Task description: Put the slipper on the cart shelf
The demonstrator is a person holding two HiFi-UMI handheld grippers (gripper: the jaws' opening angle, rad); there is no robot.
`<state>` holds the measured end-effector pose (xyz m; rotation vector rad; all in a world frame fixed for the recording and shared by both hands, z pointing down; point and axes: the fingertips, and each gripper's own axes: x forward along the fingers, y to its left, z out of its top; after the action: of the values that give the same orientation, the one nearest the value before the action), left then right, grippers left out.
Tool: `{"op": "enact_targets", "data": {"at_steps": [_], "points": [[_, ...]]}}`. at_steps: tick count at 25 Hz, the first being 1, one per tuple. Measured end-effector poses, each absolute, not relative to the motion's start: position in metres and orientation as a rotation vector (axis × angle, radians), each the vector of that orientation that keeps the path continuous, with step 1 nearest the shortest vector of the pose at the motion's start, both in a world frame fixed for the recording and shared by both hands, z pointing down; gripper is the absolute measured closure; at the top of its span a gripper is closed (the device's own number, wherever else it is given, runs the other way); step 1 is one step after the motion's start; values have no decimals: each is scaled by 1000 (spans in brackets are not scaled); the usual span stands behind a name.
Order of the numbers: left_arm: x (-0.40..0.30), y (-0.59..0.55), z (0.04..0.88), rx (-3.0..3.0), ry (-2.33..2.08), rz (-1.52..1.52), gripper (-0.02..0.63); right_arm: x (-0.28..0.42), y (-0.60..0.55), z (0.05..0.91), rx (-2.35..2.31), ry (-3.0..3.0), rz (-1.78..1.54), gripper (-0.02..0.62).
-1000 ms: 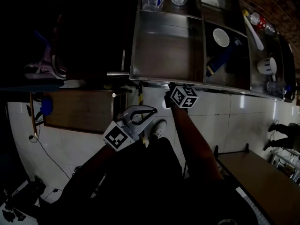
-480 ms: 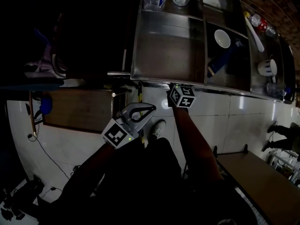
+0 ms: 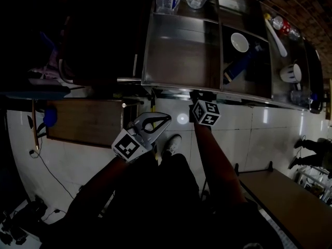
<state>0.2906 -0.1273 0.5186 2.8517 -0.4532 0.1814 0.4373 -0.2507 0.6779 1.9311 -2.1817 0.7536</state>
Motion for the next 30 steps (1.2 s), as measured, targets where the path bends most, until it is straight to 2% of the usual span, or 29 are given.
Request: {"op": "enact_targets", "data": {"at_steps": [9,19,21,26,30], "points": [[289,-112,498,2881,-489,148,601,405,-188,620,1660,-2401,598,325],[276,-84,454,2915,-569,102,601,338,-99,500,1341,-2678,259,341],[276,-72,444,2932,-562,87,601,330,-81,477,1298,-2716,233,397],[268,-31,428,2944,-545,110,601,310,-35,440,1166,-2807,200,593],[262,-16,426,2907,-595,109,601,304,-14,431,1109,-2827,192,595]]}}
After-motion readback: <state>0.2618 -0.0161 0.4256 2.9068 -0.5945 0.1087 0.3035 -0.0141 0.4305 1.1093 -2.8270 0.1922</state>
